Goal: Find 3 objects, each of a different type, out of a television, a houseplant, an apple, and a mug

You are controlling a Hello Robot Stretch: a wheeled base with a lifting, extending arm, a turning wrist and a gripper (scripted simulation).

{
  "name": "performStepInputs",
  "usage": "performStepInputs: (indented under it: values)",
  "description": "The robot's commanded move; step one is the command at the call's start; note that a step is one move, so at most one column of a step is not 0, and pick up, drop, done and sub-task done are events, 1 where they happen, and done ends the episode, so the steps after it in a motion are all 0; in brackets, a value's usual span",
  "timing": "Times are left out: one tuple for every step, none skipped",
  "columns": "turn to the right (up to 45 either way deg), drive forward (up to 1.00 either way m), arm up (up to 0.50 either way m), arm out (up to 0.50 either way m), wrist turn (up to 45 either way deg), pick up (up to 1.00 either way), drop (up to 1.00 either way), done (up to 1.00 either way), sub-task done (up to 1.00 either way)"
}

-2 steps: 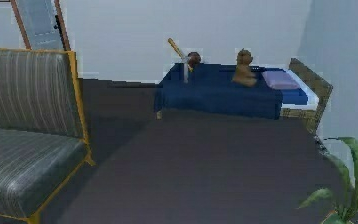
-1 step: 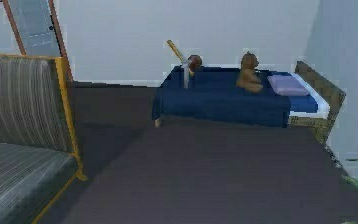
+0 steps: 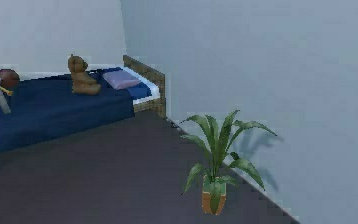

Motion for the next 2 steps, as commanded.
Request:
performStepInputs:
  values:
    - [12.0,0.00,0.00,0.00,0.0,0.00,0.00,0.00,0.00]
    - [0.0,0.00,0.00,0.00,0.0,0.00,0.00,1.00,0.00]
